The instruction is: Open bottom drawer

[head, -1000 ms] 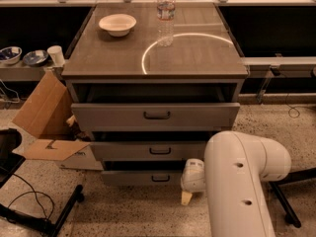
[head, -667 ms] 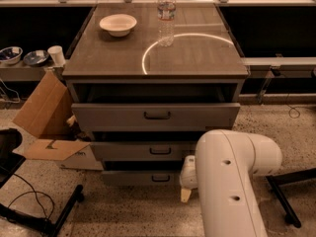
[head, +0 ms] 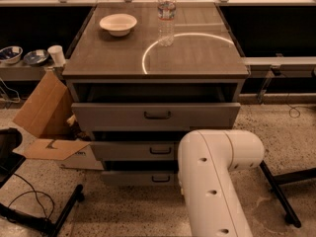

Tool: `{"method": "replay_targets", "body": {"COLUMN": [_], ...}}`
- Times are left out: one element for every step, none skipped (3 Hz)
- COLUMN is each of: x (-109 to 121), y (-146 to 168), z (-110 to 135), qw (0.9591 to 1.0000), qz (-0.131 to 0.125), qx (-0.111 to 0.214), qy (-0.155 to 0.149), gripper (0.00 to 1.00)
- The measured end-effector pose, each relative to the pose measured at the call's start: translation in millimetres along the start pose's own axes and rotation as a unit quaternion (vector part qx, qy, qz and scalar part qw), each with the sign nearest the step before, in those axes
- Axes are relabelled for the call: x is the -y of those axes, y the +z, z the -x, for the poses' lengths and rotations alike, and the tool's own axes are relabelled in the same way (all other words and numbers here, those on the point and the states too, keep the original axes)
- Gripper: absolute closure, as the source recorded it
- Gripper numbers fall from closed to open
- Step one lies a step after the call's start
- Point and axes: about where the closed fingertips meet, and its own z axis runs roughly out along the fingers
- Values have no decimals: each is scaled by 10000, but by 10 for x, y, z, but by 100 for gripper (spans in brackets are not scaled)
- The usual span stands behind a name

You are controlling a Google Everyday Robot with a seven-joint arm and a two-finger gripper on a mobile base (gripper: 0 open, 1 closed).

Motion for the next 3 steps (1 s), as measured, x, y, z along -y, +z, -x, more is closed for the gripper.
{"method": "replay_targets", "body": {"x": [-136, -118, -100], "y": [58, -29, -116], "z": [-105, -105, -105], "qw": [9997, 9997, 9997], "qz": [235, 235, 235], "qx": [-92, -92, -93], "qy": [42, 42, 43], "gripper": [64, 87, 100]}}
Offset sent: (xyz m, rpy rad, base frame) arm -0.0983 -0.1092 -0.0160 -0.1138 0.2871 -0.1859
